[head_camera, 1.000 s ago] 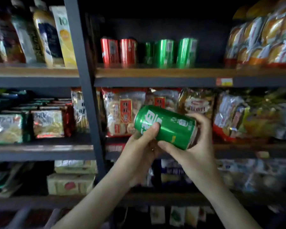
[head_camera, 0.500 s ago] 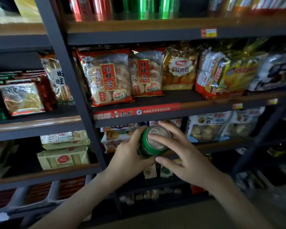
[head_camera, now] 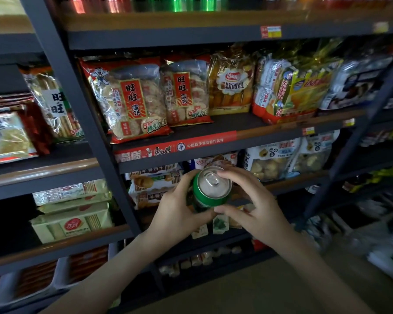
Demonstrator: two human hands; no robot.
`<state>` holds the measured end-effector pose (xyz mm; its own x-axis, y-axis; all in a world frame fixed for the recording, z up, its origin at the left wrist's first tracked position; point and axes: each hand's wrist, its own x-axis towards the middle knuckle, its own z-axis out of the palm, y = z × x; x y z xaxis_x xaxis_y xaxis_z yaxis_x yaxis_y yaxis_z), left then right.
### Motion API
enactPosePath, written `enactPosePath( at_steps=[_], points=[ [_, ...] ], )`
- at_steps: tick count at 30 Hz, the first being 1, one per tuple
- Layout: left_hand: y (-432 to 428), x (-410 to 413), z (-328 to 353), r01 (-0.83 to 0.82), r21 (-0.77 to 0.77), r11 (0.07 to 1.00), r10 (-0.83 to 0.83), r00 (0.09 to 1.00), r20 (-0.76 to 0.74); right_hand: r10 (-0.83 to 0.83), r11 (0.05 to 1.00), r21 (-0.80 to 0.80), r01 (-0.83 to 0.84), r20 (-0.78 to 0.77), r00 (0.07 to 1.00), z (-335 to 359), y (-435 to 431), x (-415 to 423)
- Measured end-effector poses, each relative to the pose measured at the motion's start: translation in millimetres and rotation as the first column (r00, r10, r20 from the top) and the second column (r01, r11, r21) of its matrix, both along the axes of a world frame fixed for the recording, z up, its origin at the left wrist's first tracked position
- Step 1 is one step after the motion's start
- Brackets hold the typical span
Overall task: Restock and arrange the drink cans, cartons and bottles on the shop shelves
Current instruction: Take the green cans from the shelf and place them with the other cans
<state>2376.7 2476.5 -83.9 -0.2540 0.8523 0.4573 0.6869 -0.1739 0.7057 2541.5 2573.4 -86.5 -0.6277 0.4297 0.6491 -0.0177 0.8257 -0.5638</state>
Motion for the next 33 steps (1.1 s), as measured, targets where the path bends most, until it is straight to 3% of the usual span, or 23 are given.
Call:
enactPosePath(
  at_steps=[4, 6, 8, 10, 13, 16, 19, 21, 23, 25, 27, 30, 33],
  points=[
    [-2.8, -0.4, 7.7, -0.005, -0.063, 0.998, 0.014, 0.989, 0.146, -0.03, 0.999, 0.038, 0.032, -0.051, 0.998, -6.5, -1.0, -1.2],
    [-5.2, 0.2, 14.0, 0.047, -0.142, 0.989, 0.003, 0.944, 0.329, 0.001, 1.0, -0.012, -0.001, -0.004, 1.0, -6.6, -1.7, 1.2],
    [-6.1, 0.1, 21.7, 0.141, -0.22, 0.965, 0.018, 0.804, 0.595, 0.077, 0.994, -0.077, -0.072, 0.064, 0.995, -7.0, -2.0, 5.4],
    [-4.0, -0.6, 28.9, 0.222, -0.296, 0.929, 0.082, 0.655, 0.751, 0.156, 0.985, -0.095, -0.142, 0.169, 0.973, -7.1, -1.5, 8.6],
    [-2.0, -1.1, 36.0, 0.297, -0.4, 0.867, 0.206, 0.518, 0.83, 0.221, 0.975, -0.107, -0.196, 0.322, 0.921, -4.0, -1.7, 7.2],
    [-1.6, 0.3, 35.9, 0.346, -0.435, 0.832, 0.247, 0.471, 0.847, 0.199, 0.979, -0.03, -0.199, 0.306, 0.931, -3.7, -1.6, -1.8],
    [0.3, -4.8, 35.4, 0.369, -0.481, 0.796, 0.243, 0.533, 0.811, 0.161, 0.984, 0.043, -0.176, 0.239, 0.958, -9.1, 0.6, -9.1],
    [-2.3, -8.1, 38.1, 0.365, -0.547, 0.754, 0.206, 0.659, 0.724, 0.14, 0.99, -0.005, -0.142, 0.181, 0.973, -8.7, -1.0, -10.8],
    [-8.3, -10.8, 39.4, 0.281, -0.635, 0.719, 0.106, 0.859, 0.501, 0.102, 0.983, -0.164, -0.088, 0.079, 0.992, -3.7, -6.4, -11.5],
    [-14.6, -12.6, 39.0, 0.179, -0.596, 0.783, 0.006, 0.956, 0.295, 0.044, 0.95, -0.309, -0.045, -0.013, 0.999, 0.3, -9.9, -11.5],
    [-19.5, -16.6, 36.0, 0.191, -0.467, 0.863, -0.088, 0.968, 0.233, 0.035, 0.897, -0.438, -0.062, -0.069, 0.997, 2.2, -9.5, -11.3],
    [-20.2, -16.5, 27.3, 0.331, -0.372, 0.867, -0.283, 0.942, 0.179, 0.077, 0.768, -0.623, -0.149, -0.142, 0.987, 8.9, -9.4, -12.7],
    [-15.9, -9.1, 25.1, 0.193, -0.31, 0.931, -0.176, 0.981, 0.083, 0.045, 0.687, -0.713, -0.144, -0.156, 0.987, 20.5, -9.9, -17.6]
  ],
)
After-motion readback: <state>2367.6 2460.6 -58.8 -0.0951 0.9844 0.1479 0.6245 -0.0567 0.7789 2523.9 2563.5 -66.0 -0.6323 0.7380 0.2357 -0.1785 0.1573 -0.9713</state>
